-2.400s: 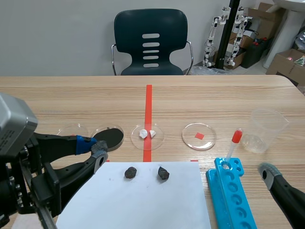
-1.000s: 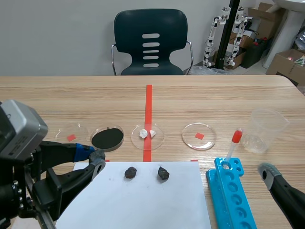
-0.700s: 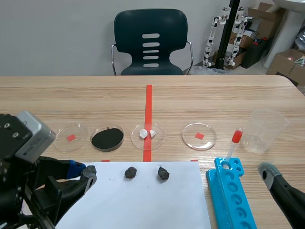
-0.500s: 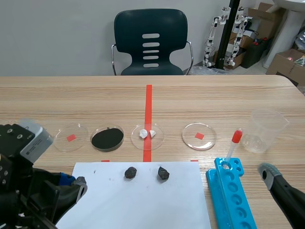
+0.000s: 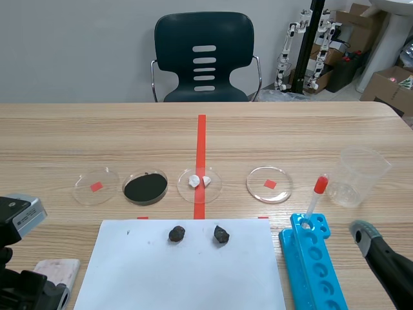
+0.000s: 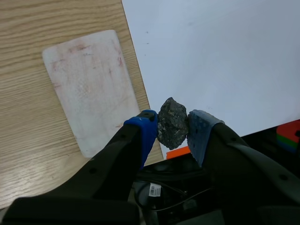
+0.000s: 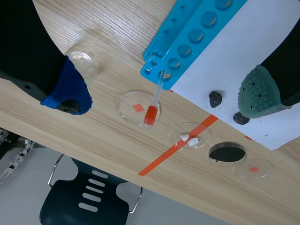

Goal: Rub the mineral on the streak plate below the first streak

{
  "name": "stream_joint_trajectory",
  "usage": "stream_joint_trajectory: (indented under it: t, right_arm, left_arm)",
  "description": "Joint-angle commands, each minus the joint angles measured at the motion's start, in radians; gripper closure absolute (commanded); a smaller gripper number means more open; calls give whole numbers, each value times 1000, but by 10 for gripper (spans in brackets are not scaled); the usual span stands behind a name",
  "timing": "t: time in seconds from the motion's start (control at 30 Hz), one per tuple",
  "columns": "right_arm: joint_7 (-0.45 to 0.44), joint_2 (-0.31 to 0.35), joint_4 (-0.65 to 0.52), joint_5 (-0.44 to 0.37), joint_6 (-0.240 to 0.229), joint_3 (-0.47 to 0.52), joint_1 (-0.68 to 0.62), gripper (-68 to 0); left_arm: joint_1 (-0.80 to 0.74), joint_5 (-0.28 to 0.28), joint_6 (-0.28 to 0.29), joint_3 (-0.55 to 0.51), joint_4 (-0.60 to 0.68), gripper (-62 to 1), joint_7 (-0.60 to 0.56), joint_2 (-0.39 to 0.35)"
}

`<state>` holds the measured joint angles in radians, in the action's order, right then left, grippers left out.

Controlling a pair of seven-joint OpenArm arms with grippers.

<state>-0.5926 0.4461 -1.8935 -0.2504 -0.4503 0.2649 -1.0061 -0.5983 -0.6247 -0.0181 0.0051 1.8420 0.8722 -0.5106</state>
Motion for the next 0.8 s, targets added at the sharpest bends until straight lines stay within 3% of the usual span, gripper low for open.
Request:
stream_joint_trajectory:
  t: [0.0,0.17,0.53,0.77]
  right_arm:
    - [-11,8,-14,-10,0,3,6,-679]
    - [-11,8,-14,-10,0,3,6,-679]
    - [-10,8,-14,-10,0,3,6,-679]
    - [-7,8,-14,-10,0,3,6,-679]
  left_arm:
    - [3,-32,-21,-3,22,-117,-2,-30]
    - [3,-117,-77,-3,22,-117,3,-87]
    - [38,-181,-130,-3,-52,-116,48,-91]
    - [86,-179,-187,-3,-137,-116,74,-66]
